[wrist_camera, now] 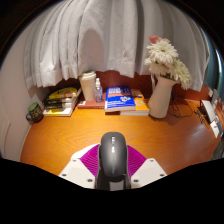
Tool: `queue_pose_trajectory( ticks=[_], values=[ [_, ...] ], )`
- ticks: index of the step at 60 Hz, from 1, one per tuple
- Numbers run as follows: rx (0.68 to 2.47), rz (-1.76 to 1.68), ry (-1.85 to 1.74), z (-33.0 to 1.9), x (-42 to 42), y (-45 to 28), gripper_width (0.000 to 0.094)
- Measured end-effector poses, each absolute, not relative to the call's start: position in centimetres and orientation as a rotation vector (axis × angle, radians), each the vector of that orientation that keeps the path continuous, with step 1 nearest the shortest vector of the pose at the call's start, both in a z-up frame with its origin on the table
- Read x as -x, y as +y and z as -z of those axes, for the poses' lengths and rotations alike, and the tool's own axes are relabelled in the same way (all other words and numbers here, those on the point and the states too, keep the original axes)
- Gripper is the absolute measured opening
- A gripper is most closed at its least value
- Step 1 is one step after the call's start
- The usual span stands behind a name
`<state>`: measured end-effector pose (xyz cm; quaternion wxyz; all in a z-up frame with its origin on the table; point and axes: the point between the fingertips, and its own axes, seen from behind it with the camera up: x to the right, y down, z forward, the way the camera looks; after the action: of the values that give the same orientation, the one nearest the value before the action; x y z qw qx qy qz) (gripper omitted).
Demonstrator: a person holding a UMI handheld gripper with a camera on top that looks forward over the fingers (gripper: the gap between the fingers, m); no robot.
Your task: Arrange mouse
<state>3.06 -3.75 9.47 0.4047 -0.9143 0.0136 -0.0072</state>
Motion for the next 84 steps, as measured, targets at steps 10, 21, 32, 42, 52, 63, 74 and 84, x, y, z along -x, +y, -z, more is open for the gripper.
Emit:
queue_pose_trajectory(
  ticks=[10,21,32,42,52,63,74,84],
  values=[
    [2.438,-0.026,0.021,-2.0,-2.0,-5.8,0.0349],
    [2.488,-0.013,0.016,1.4,-1.9,-6.5,0.0374],
    [2.479,-0.012,0.055,1.6,-1.9,-6.3,0.0476],
    [2.489,-0.062,0.067,1.5,-0.8,-6.2,0.0711],
    [2.520,-0.040,0.057,1.2,-0.4,-6.6,0.0831],
    [2.444,-0.024,0.088,-4.8,-0.7,-8.4,0.0849],
    [2.298,0.029,0.101,-14.9,-1.5,-12.3,0.0845],
    [2.171,0.040,0.117,-23.1,-0.8,-16.1,0.0844]
  ],
)
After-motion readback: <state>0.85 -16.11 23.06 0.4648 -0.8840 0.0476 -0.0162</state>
